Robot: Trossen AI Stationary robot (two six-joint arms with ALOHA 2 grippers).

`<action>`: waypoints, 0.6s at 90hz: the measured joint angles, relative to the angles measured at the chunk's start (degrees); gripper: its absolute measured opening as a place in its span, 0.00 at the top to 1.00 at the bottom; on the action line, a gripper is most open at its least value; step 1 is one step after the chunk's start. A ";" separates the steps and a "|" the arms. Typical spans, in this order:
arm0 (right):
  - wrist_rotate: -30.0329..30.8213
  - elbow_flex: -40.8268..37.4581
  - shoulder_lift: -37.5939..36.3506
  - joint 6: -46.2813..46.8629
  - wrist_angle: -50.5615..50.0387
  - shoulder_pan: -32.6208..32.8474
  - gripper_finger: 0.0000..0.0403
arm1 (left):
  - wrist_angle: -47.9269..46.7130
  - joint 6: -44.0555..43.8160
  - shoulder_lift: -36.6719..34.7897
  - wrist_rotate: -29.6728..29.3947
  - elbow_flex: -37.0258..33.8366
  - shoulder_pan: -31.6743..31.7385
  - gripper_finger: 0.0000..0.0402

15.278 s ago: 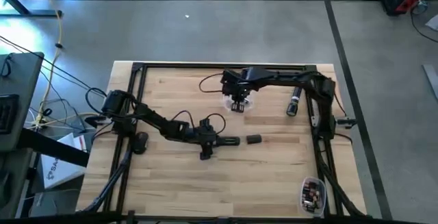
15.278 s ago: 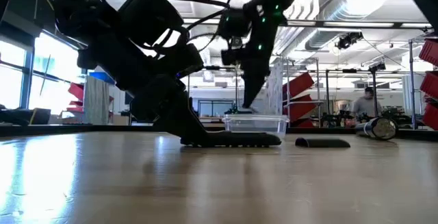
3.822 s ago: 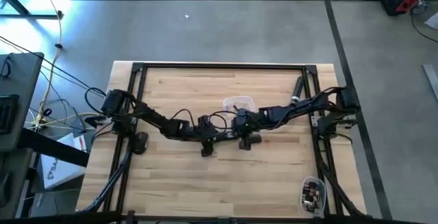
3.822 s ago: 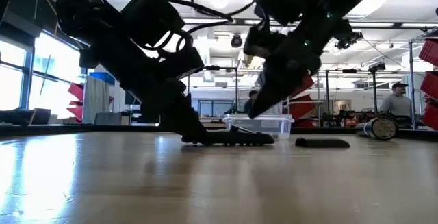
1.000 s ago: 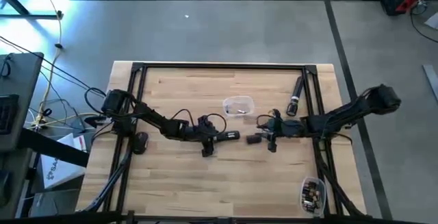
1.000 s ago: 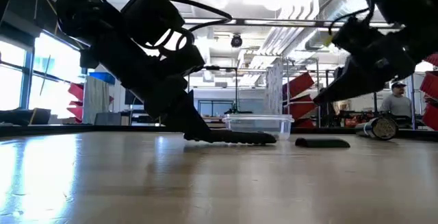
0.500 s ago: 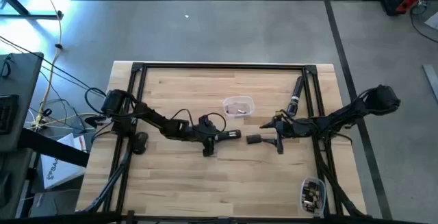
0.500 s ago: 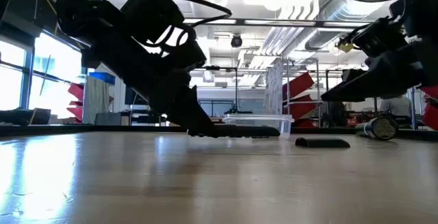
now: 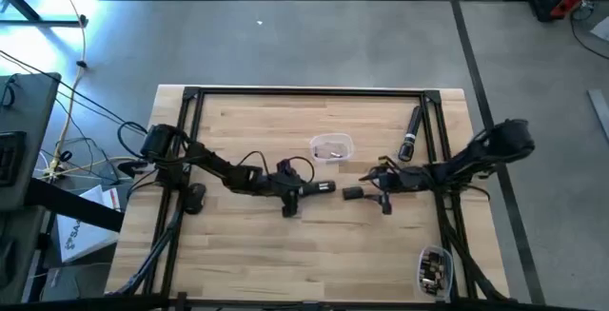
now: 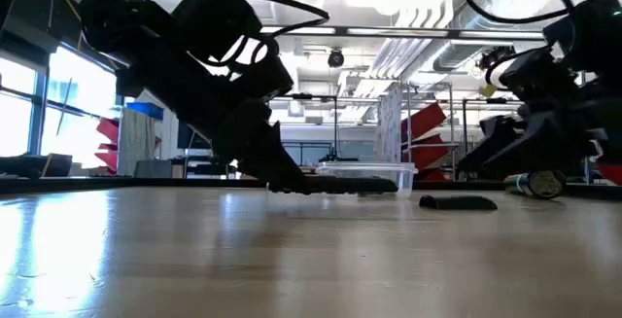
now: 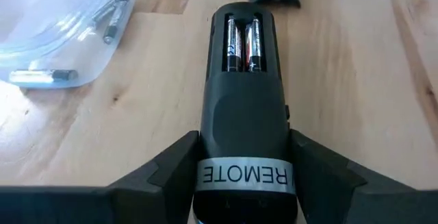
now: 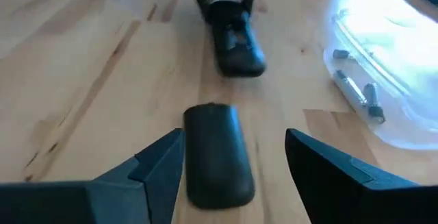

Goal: Insert battery
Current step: Close the remote using its cover

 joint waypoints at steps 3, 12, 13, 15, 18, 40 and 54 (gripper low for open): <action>-1.39 0.34 1.75 0.26 0.99 -0.79 0.45 | -0.16 0.02 0.00 0.25 0.00 -0.15 0.55; -5.22 1.88 7.10 1.02 2.73 -2.46 0.45 | -0.68 0.04 0.00 1.01 0.00 -0.58 0.55; -5.59 2.05 7.68 1.04 2.88 -2.56 0.45 | -0.72 0.04 0.00 1.00 0.00 -0.65 0.55; -6.31 2.37 8.87 1.05 3.21 -2.66 0.45 | -0.90 0.04 0.00 1.04 0.00 -0.80 0.55; -7.23 2.87 10.50 1.05 3.81 -2.69 0.45 | -1.28 0.04 0.00 1.02 0.00 -0.96 0.55; -7.02 3.54 19.80 -0.09 12.67 -3.35 0.45 | -3.65 -1.25 0.00 0.91 0.04 -1.70 0.55; -9.65 4.91 24.70 0.84 16.15 -4.27 0.45 | -3.66 -1.40 0.00 0.97 0.04 -1.70 0.55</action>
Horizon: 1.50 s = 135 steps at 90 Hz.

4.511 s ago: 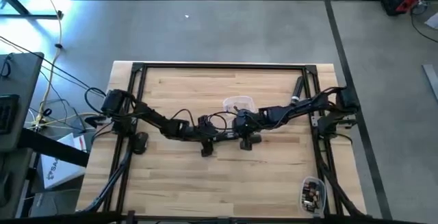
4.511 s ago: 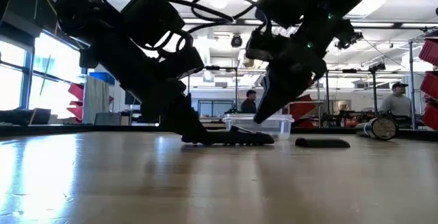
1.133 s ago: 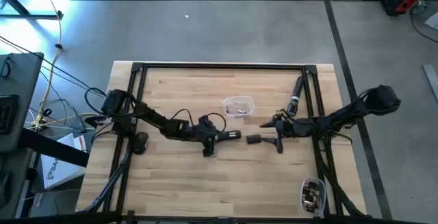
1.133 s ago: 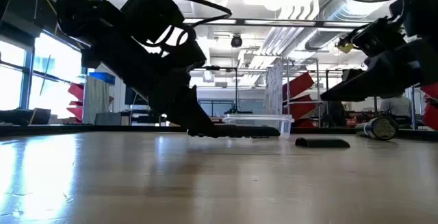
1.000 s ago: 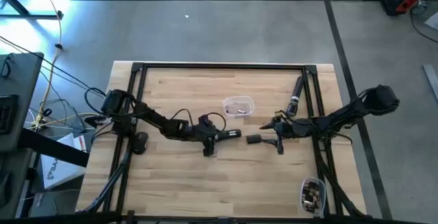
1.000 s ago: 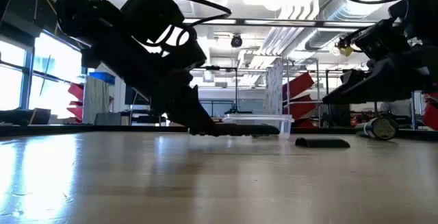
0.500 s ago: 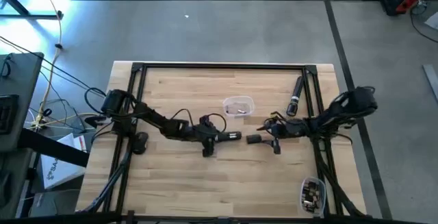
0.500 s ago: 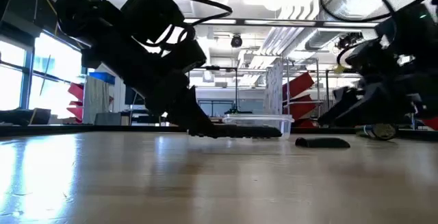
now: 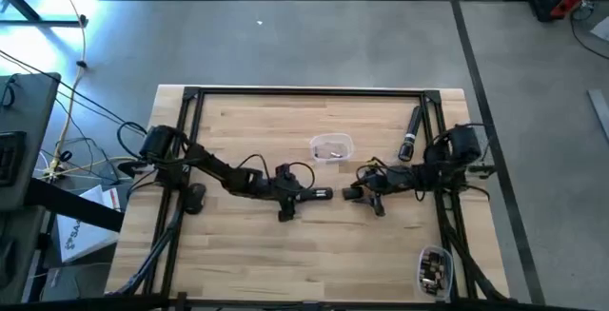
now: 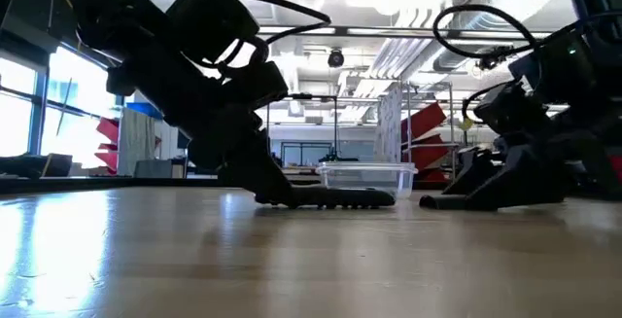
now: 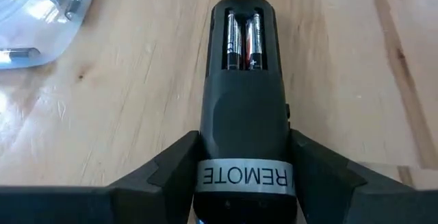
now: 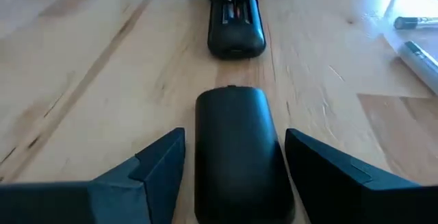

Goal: Insert battery
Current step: Close the remote using its cover

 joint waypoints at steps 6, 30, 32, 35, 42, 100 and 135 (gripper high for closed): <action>-0.63 0.84 1.58 0.00 1.13 -0.09 0.45 | 0.00 0.01 0.00 0.01 0.00 0.00 0.55; 0.08 1.95 3.69 -0.23 1.52 -0.15 0.45 | -0.04 -0.12 0.00 -0.01 0.00 0.00 0.55; 0.23 1.95 3.69 -0.01 1.48 -0.13 0.45 | -0.04 -0.10 0.00 -0.01 0.00 0.00 0.55; 0.27 1.95 3.69 0.14 1.46 -0.13 0.45 | -0.04 -0.10 0.00 -0.01 0.00 0.00 0.55; 0.27 1.95 3.71 0.19 1.41 -0.13 0.45 | -0.04 -0.10 0.00 -0.01 0.00 0.00 0.55; 0.60 1.95 3.71 0.00 0.21 -0.13 0.57 | -0.09 -0.05 0.00 -0.04 0.00 -0.19 0.55; 0.68 1.84 4.05 0.00 2.48 -0.13 0.62 | 0.43 -0.51 0.06 -1.53 -0.04 -0.28 0.55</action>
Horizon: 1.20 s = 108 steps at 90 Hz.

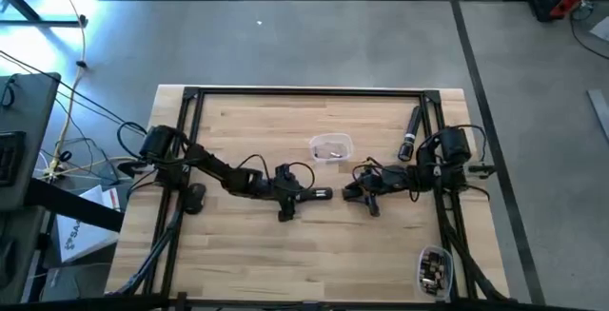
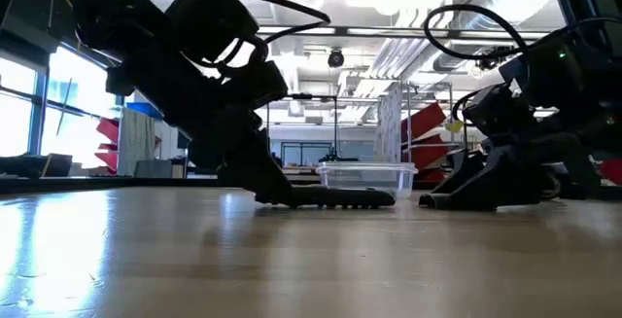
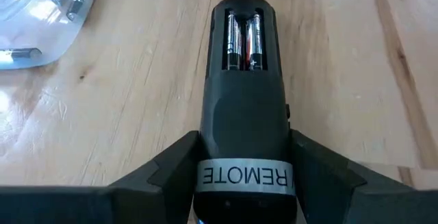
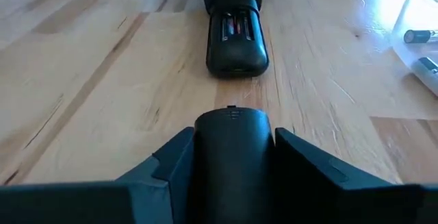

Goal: Insert battery
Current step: Close the remote using its cover

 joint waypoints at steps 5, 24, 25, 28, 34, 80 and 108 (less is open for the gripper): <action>0.02 -0.01 0.07 0.00 1.22 0.00 0.62 | 0.00 -0.28 0.05 -0.06 0.00 0.00 0.55; 0.48 0.82 0.21 0.05 3.67 -0.02 0.62 | -0.02 -0.51 0.05 -0.26 0.00 0.04 0.55; 0.59 1.02 0.22 0.15 3.67 -0.02 0.62 | -0.02 -0.51 0.05 -0.26 0.00 0.04 0.55; 0.73 1.73 0.23 0.21 3.68 -0.02 0.62 | -0.04 -0.52 0.05 -0.26 0.00 0.04 0.55; 0.70 3.45 0.16 0.09 3.14 -0.02 0.62 | -0.02 -0.52 0.05 -0.28 0.00 0.04 0.55; -0.08 19.92 -0.07 1.13 -14.29 0.13 0.62 | -0.30 -1.11 0.11 -0.56 0.00 -0.66 0.55; 0.73 25.64 -0.44 0.17 -27.50 0.09 0.62 | -0.50 -1.13 0.11 -0.13 -0.02 -0.68 0.55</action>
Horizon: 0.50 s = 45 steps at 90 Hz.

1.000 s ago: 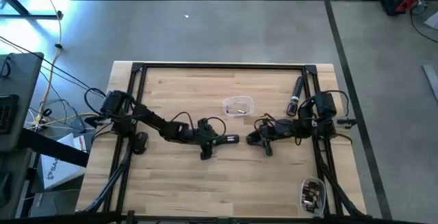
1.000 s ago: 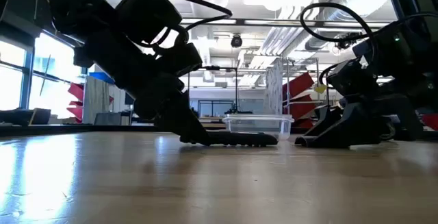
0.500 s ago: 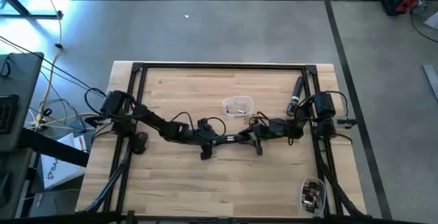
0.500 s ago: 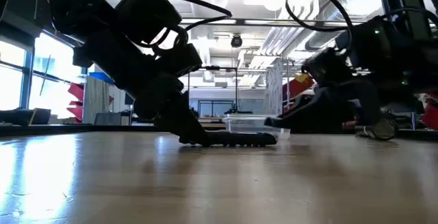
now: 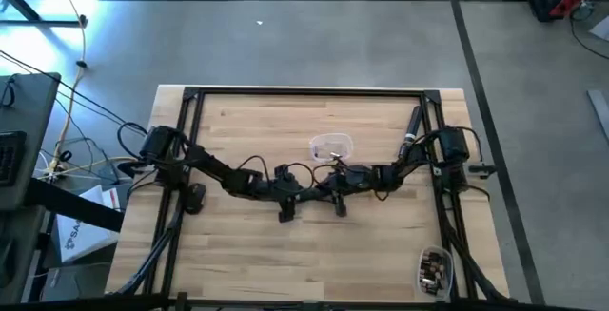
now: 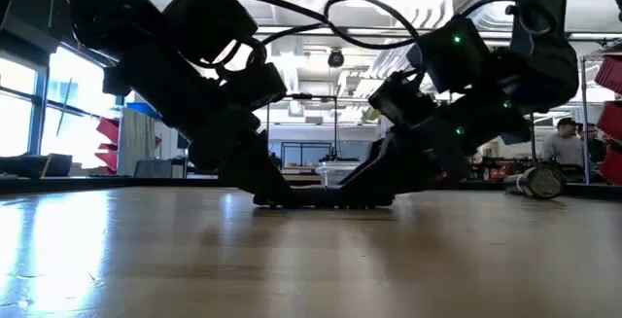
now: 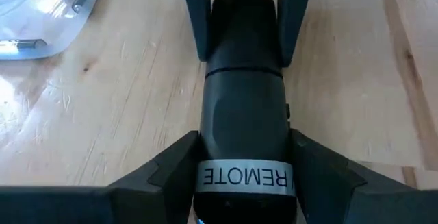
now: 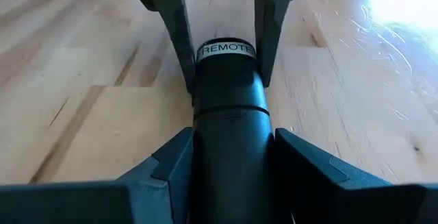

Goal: Insert battery
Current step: Close the remote using its cover

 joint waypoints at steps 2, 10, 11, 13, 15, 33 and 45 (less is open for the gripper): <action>0.25 -0.06 0.00 0.06 -0.01 -0.01 0.62 | 0.00 0.02 0.00 0.06 0.00 0.02 0.55; 0.95 -0.25 0.06 0.29 -0.45 0.00 0.62 | -0.01 0.04 0.00 0.09 0.00 0.02 0.55; 0.97 -0.25 0.06 0.31 -0.51 0.01 0.62 | 0.00 0.06 0.00 0.09 0.00 0.02 0.55; 0.98 -0.25 0.06 0.42 -0.54 0.08 0.62 | 0.00 0.07 0.00 0.11 0.00 0.02 0.55; 0.98 -0.25 0.08 0.57 -0.53 0.17 0.62 | 0.00 0.07 0.00 0.11 0.00 0.02 0.55; 1.25 1.13 0.10 1.38 -2.83 0.35 0.62 | 0.13 0.07 0.00 0.14 0.00 0.02 0.55; 1.29 1.91 0.10 1.32 -3.85 0.35 0.62 | 0.22 0.07 0.00 0.15 0.00 0.02 0.55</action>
